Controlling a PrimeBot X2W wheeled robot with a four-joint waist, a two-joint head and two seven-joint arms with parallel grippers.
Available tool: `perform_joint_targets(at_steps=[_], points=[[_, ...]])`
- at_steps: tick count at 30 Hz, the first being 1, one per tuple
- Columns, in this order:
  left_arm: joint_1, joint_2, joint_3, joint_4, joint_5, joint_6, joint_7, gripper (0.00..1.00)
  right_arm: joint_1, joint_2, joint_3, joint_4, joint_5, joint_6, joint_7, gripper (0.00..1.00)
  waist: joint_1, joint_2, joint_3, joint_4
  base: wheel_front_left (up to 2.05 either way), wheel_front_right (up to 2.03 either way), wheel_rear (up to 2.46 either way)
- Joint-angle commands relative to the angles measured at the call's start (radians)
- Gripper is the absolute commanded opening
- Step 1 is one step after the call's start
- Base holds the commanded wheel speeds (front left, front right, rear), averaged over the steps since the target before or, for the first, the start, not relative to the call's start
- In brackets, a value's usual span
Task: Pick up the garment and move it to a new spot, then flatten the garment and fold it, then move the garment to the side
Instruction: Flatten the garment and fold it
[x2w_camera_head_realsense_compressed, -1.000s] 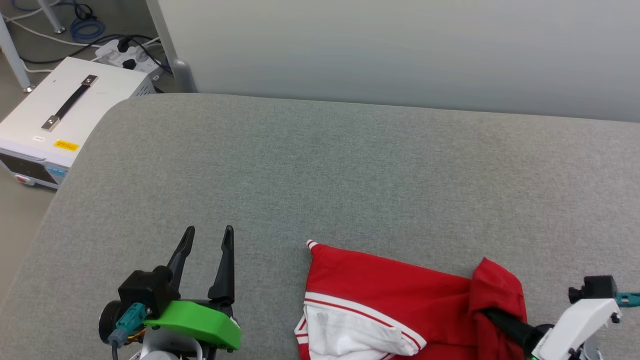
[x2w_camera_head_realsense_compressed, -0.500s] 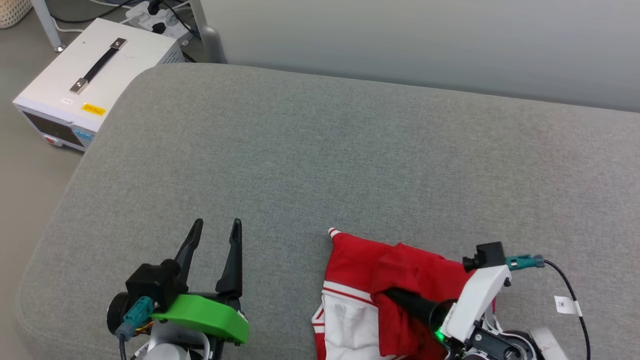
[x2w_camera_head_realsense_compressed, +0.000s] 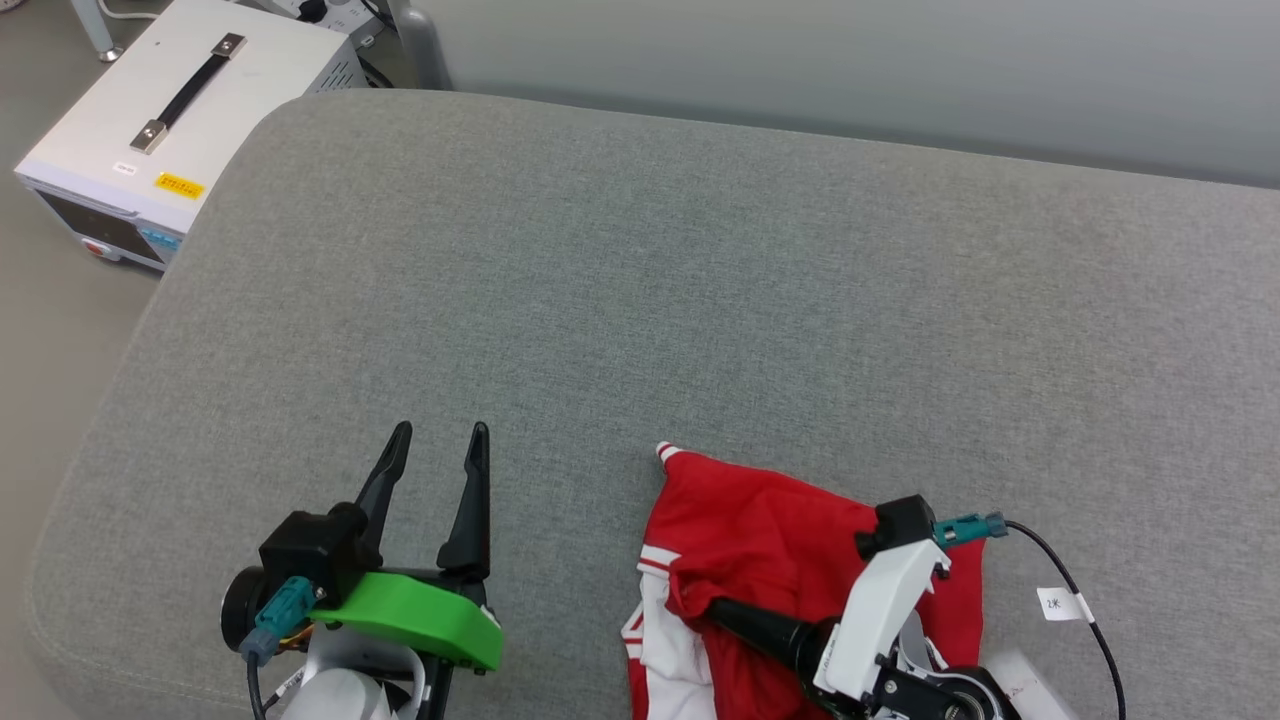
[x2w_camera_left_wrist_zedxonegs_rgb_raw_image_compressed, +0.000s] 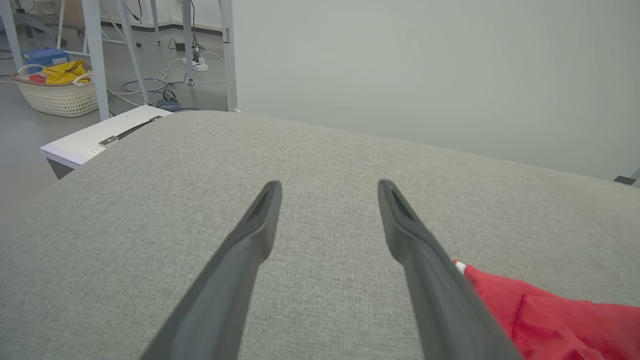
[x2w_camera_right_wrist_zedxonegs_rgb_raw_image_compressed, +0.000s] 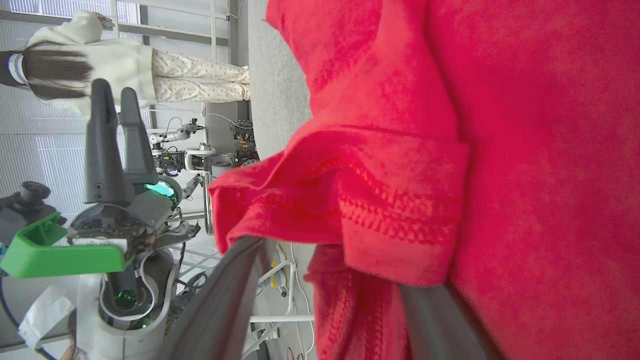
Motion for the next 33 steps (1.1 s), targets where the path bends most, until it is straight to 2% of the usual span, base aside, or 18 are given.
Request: perform_joint_targets(at_steps=[1, 9, 15, 21, 24, 30, 33], points=[[-0.017, -0.006, 0.004, 0.003, 0.011, -0.006, -0.009, 1.00, -0.027, -0.002, 0.006, -0.010, 0.004, 0.000, -0.007, 1.00, 0.0000, 0.0000, -0.010, -0.009, 0.00, 0.00, 0.00], [-0.006, 0.002, -0.001, 0.009, 0.014, -0.007, -0.009, 1.00, -0.033, -0.054, 0.052, -0.117, -0.042, 0.000, -0.021, 1.00, 0.0000, 0.0000, -0.047, -0.035, 0.00, 0.00, 0.00], [0.009, 0.009, -0.004, 0.004, 0.011, -0.001, -0.003, 1.00, -0.018, -0.119, 0.034, -0.201, -0.161, 0.000, -0.135, 1.00, 0.0000, 0.0000, -0.073, -0.062, 0.00, 0.00, 0.00], [0.023, 0.017, 0.002, -0.002, 0.004, 0.008, 0.005, 1.00, 0.005, -0.164, -0.099, -0.195, -0.356, 0.000, -0.295, 1.00, 0.0000, 0.0000, -0.089, -0.095, 0.00, 0.00, 0.00], [0.027, 0.024, 0.009, -0.003, -0.001, 0.012, 0.006, 1.00, 0.027, -0.181, -0.202, -0.185, -0.480, 0.000, -0.369, 1.00, 0.0000, 0.0000, -0.097, -0.109, 0.00, 0.00, 0.00], [0.041, 0.037, 0.034, -0.005, -0.011, 0.025, 0.003, 1.00, 0.080, -0.173, -0.390, -0.237, -0.752, 0.000, -0.500, 1.00, 0.0000, 0.0000, -0.112, -0.136, 0.00, 0.00, 0.00], [0.049, 0.040, 0.041, -0.003, -0.013, 0.029, 0.001, 1.00, 0.101, -0.165, -0.435, -0.295, -0.848, 0.000, -0.552, 1.00, 0.0000, 0.0000, -0.116, -0.146, 0.00, 0.00, 0.00]])
